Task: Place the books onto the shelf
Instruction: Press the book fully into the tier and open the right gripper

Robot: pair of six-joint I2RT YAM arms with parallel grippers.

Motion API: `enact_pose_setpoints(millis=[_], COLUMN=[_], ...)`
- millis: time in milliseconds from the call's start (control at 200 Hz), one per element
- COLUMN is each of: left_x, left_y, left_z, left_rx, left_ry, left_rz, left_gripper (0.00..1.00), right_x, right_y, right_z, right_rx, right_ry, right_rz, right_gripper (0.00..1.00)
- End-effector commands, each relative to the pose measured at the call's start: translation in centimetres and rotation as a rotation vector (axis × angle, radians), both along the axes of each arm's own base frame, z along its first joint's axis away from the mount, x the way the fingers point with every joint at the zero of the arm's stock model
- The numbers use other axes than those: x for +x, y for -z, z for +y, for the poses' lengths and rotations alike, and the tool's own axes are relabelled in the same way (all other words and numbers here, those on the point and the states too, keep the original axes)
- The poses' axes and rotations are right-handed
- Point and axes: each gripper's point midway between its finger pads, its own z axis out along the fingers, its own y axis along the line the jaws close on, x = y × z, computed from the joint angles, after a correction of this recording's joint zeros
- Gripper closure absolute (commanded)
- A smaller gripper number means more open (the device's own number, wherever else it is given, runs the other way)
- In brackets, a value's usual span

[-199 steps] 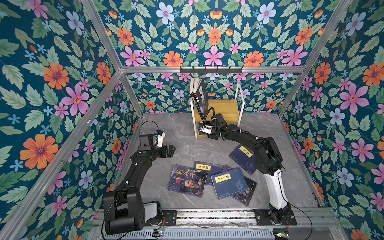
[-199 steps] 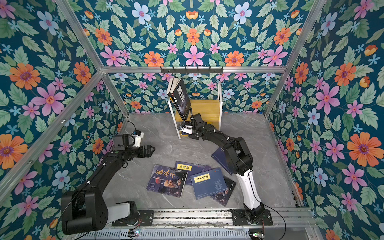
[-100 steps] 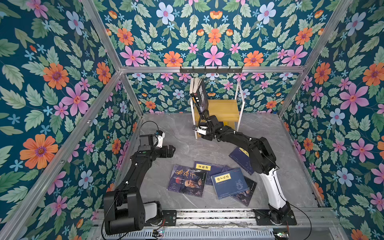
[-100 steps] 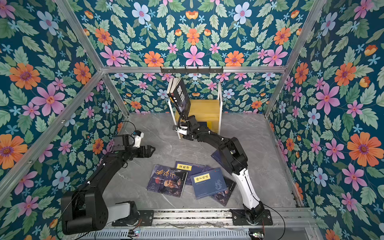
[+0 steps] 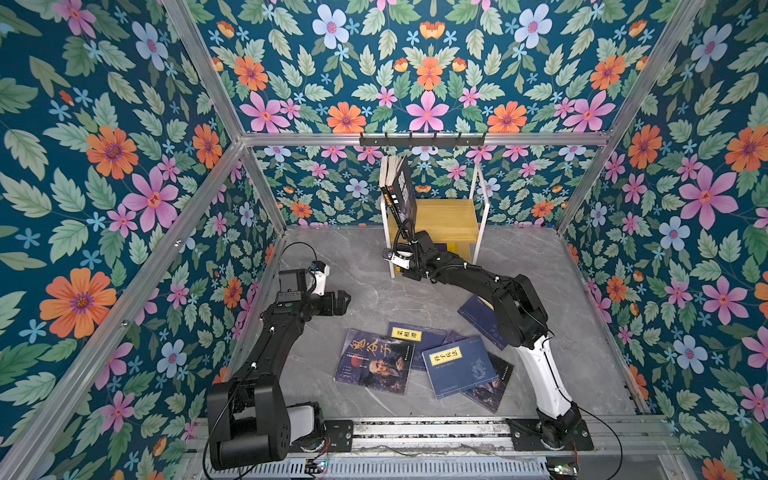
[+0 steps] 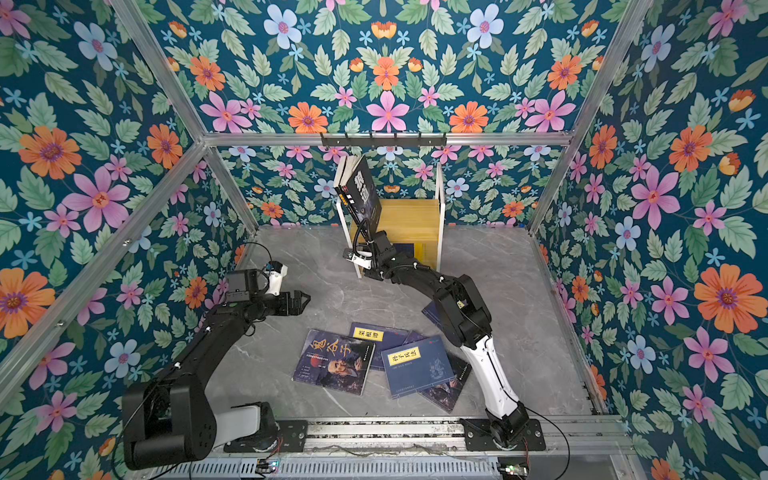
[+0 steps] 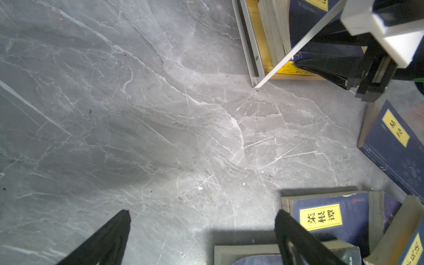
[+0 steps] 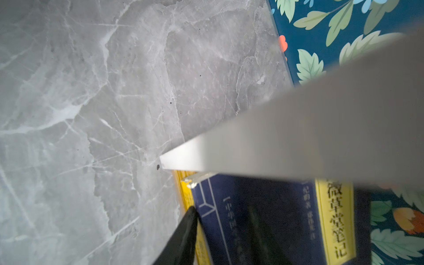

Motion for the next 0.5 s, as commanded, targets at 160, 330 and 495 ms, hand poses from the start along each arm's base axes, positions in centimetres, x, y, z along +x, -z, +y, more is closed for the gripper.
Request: enact_pose_setpoints(millis=[160,330,495], left_x=[0.2,0.2,0.1], left_y=[-0.5,-0.5,-0.4], left_z=[-0.1,-0.1,-0.3], left_rx=[-0.005,-0.006,-0.01], left_ry=[0.01,0.01,0.018], left_rz=[-0.024,-0.023,-0.018], left_gripper=[0.0,0.0,0.0], right_x=[0.1,-0.3,-2.2], right_y=[-1.0,-1.5,-2.8], right_z=[0.3,0.5,0.3], right_rx=[0.035,0.052,0.096], right_ry=[0.013,0.01,0.014], right_rz=[-0.003,0.017,0.058], right_gripper=[0.56,0.52,0.51])
